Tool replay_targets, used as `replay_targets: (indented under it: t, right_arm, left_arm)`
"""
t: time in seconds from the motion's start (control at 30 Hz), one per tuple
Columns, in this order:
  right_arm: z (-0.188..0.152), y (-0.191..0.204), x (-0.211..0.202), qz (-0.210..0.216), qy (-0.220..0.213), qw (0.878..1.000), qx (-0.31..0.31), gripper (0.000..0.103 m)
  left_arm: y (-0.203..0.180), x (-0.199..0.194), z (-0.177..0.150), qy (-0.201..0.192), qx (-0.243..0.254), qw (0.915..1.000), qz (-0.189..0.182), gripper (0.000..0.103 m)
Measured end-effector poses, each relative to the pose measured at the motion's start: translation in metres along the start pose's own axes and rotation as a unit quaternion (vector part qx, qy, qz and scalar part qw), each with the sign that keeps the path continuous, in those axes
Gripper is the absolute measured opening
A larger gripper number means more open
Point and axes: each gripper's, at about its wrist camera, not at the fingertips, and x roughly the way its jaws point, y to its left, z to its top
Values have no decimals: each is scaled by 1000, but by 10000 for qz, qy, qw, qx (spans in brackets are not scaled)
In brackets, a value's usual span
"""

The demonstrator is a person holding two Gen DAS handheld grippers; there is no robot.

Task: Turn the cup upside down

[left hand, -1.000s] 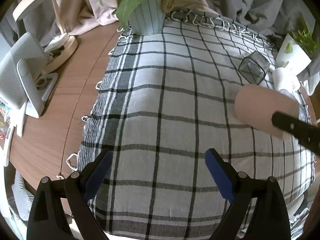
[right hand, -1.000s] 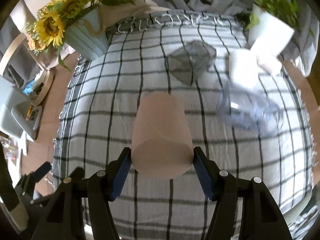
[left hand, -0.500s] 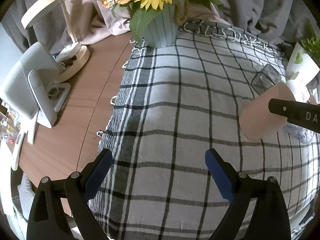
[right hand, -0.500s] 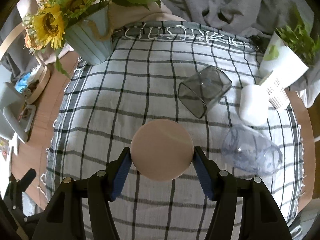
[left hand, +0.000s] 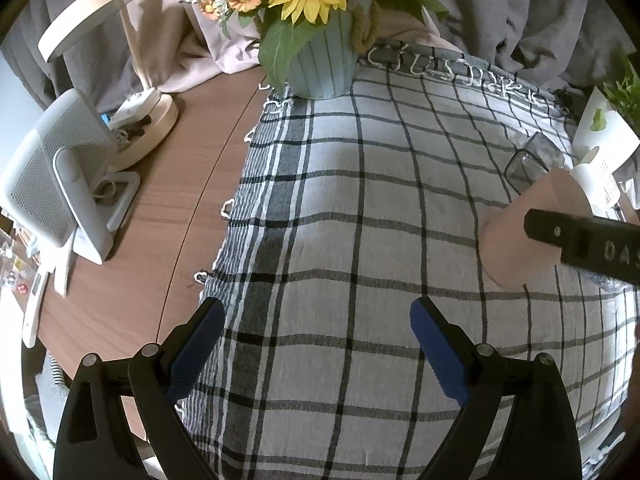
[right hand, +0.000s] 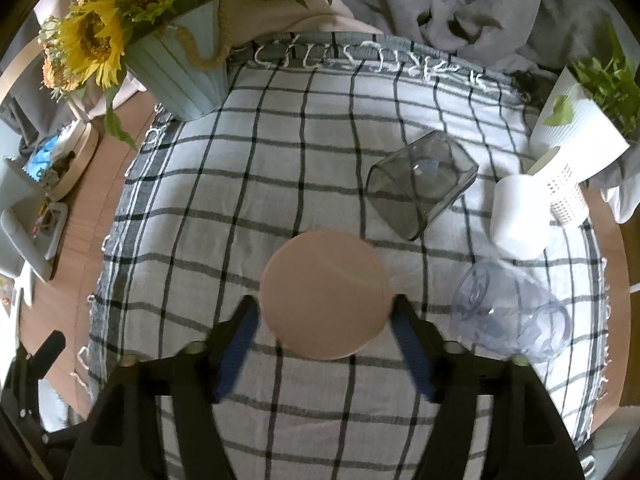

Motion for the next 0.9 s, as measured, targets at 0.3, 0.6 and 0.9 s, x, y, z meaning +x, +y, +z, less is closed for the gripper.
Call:
replay_targets:
  t: [0.3,0.6,0.9]
  right_arm:
    - [-31,-2,-41,120,-571,9982,146,87]
    - [-90,-33,-110,249,-1388,9889,467,88]
    - [-147,-72,-166,275,-1903,9791,669,89]
  left_arm:
    - [3,-24,-7,-299,-24,9994,155,96]
    - [-18,-80,-41,-802,-40,9966,160,102]
    - [-39,-145,-82,-1318,-163,9911,128,103]
